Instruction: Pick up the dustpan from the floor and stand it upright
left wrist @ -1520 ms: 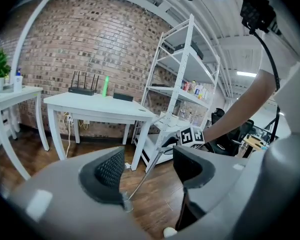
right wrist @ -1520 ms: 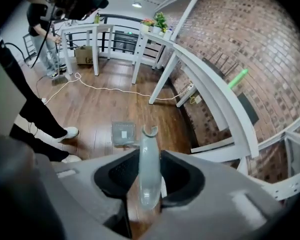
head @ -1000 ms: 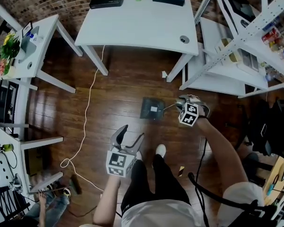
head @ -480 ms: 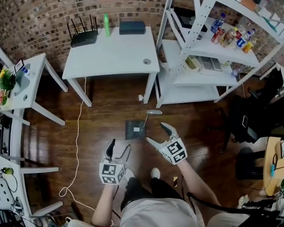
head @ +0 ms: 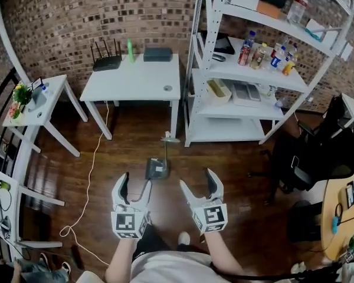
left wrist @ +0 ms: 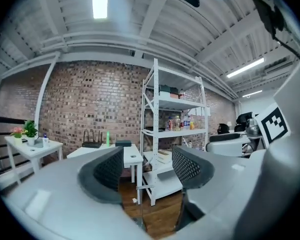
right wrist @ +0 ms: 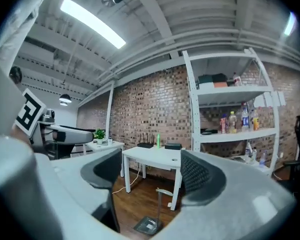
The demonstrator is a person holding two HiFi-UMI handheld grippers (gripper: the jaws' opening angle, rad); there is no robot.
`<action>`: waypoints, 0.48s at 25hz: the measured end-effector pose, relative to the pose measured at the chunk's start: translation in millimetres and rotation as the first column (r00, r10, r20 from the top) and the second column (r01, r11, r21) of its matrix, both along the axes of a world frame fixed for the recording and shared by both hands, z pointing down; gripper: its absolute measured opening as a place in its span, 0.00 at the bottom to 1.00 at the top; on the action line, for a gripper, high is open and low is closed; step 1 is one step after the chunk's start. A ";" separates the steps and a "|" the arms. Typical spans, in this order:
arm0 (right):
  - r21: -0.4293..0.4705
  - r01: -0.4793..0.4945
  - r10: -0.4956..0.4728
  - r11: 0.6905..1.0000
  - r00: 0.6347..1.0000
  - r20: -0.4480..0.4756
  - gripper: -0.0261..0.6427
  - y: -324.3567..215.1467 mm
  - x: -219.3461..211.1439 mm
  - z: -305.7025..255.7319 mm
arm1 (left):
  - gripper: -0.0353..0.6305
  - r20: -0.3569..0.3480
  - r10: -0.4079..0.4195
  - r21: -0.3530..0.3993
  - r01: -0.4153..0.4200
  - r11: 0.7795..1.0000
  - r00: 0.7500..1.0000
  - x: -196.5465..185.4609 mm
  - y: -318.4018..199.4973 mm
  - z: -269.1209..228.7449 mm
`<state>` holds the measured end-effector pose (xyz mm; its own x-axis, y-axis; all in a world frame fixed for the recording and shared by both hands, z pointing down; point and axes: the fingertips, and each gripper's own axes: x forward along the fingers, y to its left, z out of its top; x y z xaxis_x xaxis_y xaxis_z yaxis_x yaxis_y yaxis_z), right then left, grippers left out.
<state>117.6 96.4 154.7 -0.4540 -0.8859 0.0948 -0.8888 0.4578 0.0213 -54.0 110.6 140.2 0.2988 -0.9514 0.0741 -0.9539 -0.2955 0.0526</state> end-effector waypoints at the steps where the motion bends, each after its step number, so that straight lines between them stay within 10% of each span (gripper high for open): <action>1: 0.001 0.001 -0.001 1.000 1.000 -0.004 0.57 7.9 8.8 -3.2 | 0.52 -0.004 -0.004 0.001 0.004 1.000 1.000 8.8 11.5 -0.3; 12: -0.015 0.031 -0.032 0.999 0.998 -0.051 0.54 32.7 11.5 -16.2 | 0.52 0.024 -0.041 -0.034 0.042 0.999 0.999 24.8 48.1 5.9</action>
